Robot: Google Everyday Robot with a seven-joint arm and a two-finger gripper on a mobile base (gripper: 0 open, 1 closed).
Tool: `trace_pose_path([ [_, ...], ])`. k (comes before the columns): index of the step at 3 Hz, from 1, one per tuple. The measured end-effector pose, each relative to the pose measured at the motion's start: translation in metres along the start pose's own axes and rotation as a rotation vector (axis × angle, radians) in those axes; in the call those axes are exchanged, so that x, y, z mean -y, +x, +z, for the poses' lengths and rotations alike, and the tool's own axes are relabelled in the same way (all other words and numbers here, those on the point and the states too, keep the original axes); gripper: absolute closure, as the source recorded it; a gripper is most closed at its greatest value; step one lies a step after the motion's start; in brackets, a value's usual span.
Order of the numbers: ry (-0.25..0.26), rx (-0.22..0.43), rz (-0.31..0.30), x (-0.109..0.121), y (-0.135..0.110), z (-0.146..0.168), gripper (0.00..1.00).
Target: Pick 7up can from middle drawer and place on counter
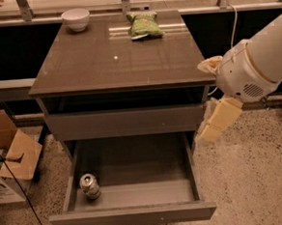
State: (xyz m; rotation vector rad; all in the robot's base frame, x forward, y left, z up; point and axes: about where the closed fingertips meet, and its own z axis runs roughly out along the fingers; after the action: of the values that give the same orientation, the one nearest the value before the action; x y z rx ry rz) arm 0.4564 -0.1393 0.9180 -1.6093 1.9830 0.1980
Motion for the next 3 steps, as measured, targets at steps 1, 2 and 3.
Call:
trace_pose_path([
  [1, -0.027, 0.095, 0.070, 0.006, 0.007, 0.041, 0.00],
  [2, -0.027, 0.095, 0.070, 0.006, 0.007, 0.041, 0.00],
  [3, -0.056, 0.075, 0.070, -0.006, 0.003, 0.069, 0.00],
])
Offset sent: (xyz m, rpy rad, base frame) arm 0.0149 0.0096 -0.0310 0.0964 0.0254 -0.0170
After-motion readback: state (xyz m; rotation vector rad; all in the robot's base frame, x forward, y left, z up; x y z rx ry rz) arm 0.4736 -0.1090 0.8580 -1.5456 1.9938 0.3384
